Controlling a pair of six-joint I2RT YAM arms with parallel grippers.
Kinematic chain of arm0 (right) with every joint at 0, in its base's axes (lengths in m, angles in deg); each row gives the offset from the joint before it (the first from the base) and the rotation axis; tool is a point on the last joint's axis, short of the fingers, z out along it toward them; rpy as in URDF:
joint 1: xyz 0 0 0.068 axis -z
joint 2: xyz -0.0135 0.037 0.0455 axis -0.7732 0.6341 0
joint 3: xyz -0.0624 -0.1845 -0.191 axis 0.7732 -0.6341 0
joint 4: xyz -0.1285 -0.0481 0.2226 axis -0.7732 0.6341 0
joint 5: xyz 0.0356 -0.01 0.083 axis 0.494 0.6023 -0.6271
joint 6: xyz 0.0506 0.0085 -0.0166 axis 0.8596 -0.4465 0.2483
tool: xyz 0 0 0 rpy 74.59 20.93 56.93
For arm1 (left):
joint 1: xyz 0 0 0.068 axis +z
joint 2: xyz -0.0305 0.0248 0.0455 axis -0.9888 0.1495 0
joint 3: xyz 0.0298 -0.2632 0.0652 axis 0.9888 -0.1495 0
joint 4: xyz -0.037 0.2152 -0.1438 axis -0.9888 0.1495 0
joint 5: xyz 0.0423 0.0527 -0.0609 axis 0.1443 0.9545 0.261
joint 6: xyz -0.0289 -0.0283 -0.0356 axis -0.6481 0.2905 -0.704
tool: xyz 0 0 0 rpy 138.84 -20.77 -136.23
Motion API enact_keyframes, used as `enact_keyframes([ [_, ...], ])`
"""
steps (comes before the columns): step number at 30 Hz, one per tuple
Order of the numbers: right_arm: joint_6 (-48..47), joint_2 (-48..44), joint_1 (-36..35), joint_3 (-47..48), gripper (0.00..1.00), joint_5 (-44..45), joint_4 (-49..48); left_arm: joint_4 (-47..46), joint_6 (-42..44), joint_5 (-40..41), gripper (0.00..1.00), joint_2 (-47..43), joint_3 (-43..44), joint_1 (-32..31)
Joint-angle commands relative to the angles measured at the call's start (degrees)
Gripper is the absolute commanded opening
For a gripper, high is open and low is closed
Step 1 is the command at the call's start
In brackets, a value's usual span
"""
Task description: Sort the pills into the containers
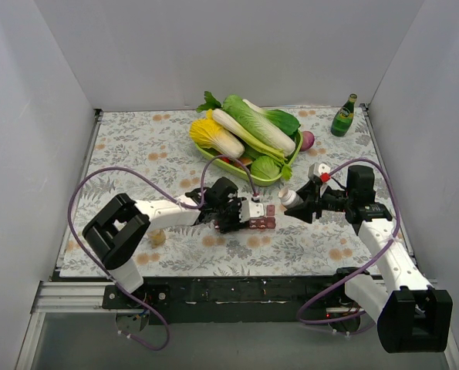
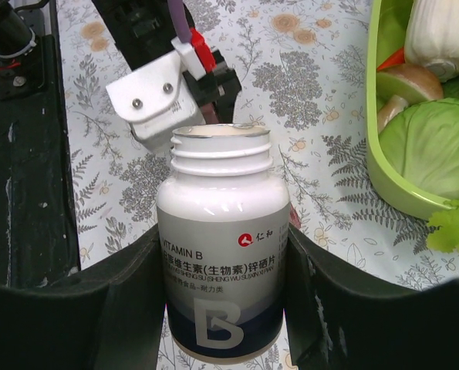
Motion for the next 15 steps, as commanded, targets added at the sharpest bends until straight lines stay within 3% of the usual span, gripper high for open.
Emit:
enact_keyframes([
  [1, -7.41, 0.89, 0.36, 3.4, 0.07, 1.44, 5.71, 1.56, -6.71, 3.93, 0.39, -5.4, -3.55, 0.22],
  [4, -15.23, 2.65, 0.28, 5.6, 0.06, 3.38, 13.18, 1.3, -8.91, 3.93, 0.48, -7.42, -4.35, 0.13],
  [5, -16.82, 3.09, 0.36, 6.04, 0.06, 4.69, 16.24, 0.77, -10.05, 4.28, 0.57, -8.21, -4.35, 0.13],
  [8, -20.34, 3.62, 0.36, 6.83, 0.06, 4.62, 18.37, 0.5, -13.57, 3.85, 0.72, -9.45, -3.91, 0.13],
  [12, -25.36, 3.27, 0.36, 5.69, 0.07, -4.94, 19.97, 0.07, -17.78, 3.32, 0.81, -14.7, -3.38, 0.22],
  [15, -22.74, 4.14, 0.28, 5.07, 0.07, -12.6, 16.63, 0.15, -21.47, 2.97, 0.83, -18.93, -3.47, 0.22],
])
